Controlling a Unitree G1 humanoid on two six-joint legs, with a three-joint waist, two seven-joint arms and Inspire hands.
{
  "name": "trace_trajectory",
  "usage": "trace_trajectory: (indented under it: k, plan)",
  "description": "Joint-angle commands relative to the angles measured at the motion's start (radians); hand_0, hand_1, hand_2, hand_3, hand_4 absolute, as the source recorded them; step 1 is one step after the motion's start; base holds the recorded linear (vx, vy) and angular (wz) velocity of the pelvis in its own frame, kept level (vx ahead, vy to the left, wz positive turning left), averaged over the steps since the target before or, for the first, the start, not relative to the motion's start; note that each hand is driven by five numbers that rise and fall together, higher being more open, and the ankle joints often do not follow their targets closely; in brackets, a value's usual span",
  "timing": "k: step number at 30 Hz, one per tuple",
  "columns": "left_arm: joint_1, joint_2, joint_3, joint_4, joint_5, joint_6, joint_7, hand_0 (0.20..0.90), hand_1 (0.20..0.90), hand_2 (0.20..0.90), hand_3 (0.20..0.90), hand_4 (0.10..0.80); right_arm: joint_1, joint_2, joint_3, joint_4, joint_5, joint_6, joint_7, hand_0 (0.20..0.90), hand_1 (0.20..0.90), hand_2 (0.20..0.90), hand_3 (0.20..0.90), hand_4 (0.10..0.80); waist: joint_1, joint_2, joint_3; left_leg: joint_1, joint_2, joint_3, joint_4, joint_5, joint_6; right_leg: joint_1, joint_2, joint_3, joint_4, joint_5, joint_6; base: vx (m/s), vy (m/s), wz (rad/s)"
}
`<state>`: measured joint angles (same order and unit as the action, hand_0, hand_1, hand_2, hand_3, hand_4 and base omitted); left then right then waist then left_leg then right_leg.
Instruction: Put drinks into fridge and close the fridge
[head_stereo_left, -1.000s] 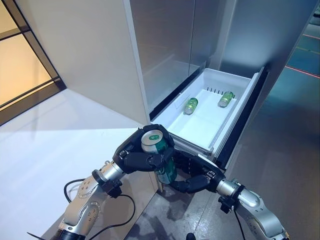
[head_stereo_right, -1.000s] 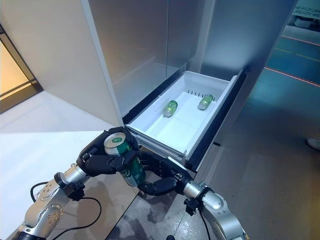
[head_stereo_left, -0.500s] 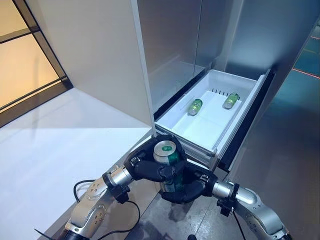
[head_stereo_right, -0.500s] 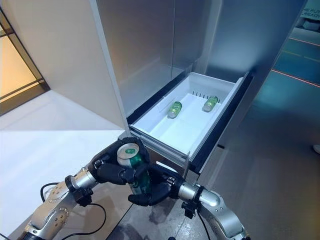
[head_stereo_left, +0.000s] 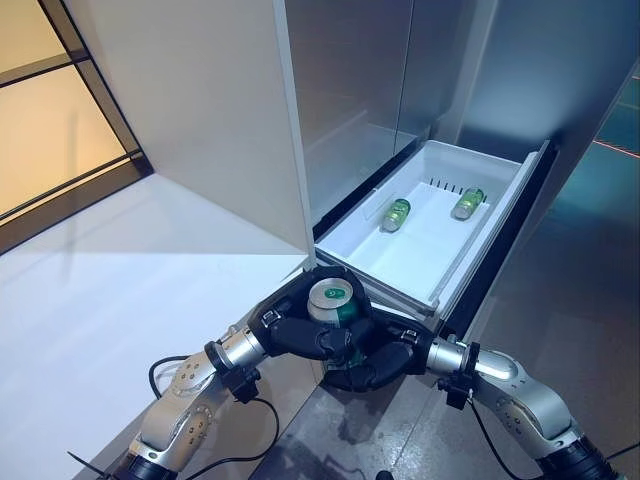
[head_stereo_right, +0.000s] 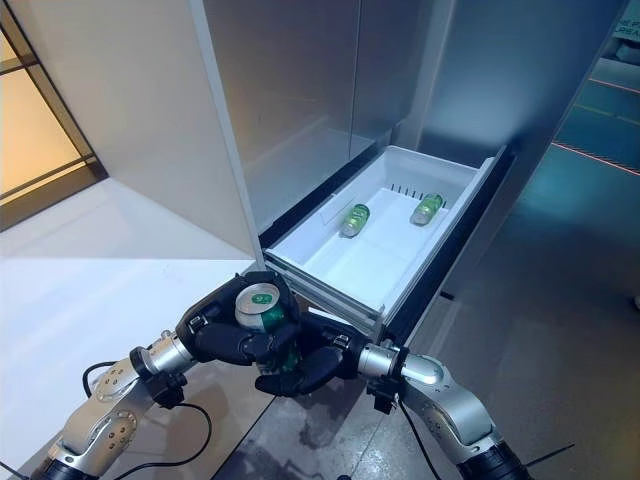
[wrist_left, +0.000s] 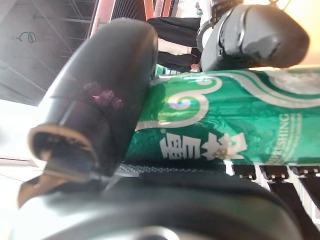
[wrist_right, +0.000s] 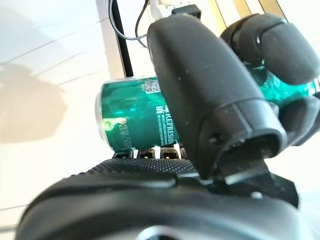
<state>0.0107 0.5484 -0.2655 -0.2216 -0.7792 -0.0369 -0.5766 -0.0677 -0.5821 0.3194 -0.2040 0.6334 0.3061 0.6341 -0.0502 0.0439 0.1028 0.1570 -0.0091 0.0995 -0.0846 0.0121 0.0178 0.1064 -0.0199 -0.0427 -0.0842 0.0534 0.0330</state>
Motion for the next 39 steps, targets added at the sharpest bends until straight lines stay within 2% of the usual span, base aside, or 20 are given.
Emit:
trace_trajectory:
  k: [1,15,24,32,33,34,35,39]
  plan:
    - [-0.179,-0.021,0.008,-0.025,-0.115,-0.159,-0.005,0.3,0.3,0.3,0.2,0.1,-0.084,0.083,0.009,-0.078,0.126,-0.044,0.064,0.9,0.9,0.9,0.9,0.8,0.015,-0.037,-0.063,-0.002,-0.049,-0.05,0.033,-0.074,0.012,-0.001,0.026,-0.013,0.079,-0.098,0.04,0.0,0.0,0.0]
    - [-0.183,-0.032,-0.023,-0.067,-0.148,-0.155,-0.02,0.3,0.3,0.3,0.2,0.1,-0.037,0.113,0.038,-0.04,0.152,-0.017,-0.056,0.9,0.9,0.9,0.9,0.8,0.004,-0.033,-0.055,0.002,-0.048,-0.049,0.028,-0.07,0.015,-0.004,0.027,0.001,0.081,-0.093,0.041,0.0,0.0,0.0]
    - [-0.216,-0.046,-0.073,-0.073,-0.156,-0.149,-0.023,0.3,0.3,0.3,0.2,0.1,-0.065,0.125,0.06,-0.013,0.122,-0.084,-0.166,0.9,0.9,0.9,0.9,0.8,0.001,-0.032,-0.053,0.004,-0.053,-0.056,0.032,-0.073,0.018,-0.002,0.028,0.005,0.082,-0.094,0.039,0.0,0.0,0.0]
    - [-0.22,-0.06,-0.085,-0.08,-0.146,-0.13,-0.028,0.3,0.3,0.3,0.2,0.1,-0.085,0.127,0.066,-0.007,0.111,-0.083,-0.192,0.9,0.9,0.9,0.9,0.8,0.0,-0.032,-0.051,0.004,-0.054,-0.056,0.037,-0.077,0.022,-0.004,0.029,0.006,0.091,-0.101,0.036,0.0,0.0,0.0]
    - [-0.221,-0.062,-0.09,-0.082,-0.141,-0.127,-0.028,0.3,0.3,0.3,0.2,0.1,-0.089,0.127,0.068,-0.006,0.115,-0.087,-0.202,0.552,0.552,0.552,0.494,0.394,0.0,-0.032,-0.049,0.004,-0.054,-0.057,0.038,-0.078,0.023,-0.004,0.029,0.005,0.093,-0.102,0.035,0.0,0.0,0.0]
    - [-0.223,-0.062,-0.095,-0.084,-0.141,-0.125,-0.028,0.3,0.3,0.3,0.2,0.1,-0.091,0.127,0.07,-0.004,0.12,-0.091,-0.209,0.328,0.328,0.328,0.233,0.133,0.0,-0.032,-0.049,0.004,-0.055,-0.057,0.039,-0.078,0.023,-0.004,0.03,0.005,0.094,-0.102,0.035,0.0,0.0,0.0]
    - [-0.224,-0.065,-0.098,-0.081,-0.136,-0.126,-0.03,0.3,0.3,0.3,0.2,0.1,-0.092,0.131,0.071,-0.004,0.117,-0.093,-0.215,0.3,0.3,0.3,0.2,0.1,0.0,-0.031,-0.048,0.005,-0.055,-0.057,0.04,-0.079,0.024,-0.004,0.031,0.006,0.094,-0.103,0.034,0.0,0.0,0.0]
    - [-0.226,-0.065,-0.106,-0.081,-0.124,-0.127,-0.036,0.3,0.3,0.3,0.2,0.1,-0.1,0.129,0.07,0.003,0.115,-0.1,-0.24,0.3,0.3,0.3,0.2,0.1,0.0,-0.031,-0.047,0.006,-0.056,-0.06,0.038,-0.079,0.025,-0.003,0.033,0.007,0.095,-0.104,0.033,0.0,0.0,0.0]
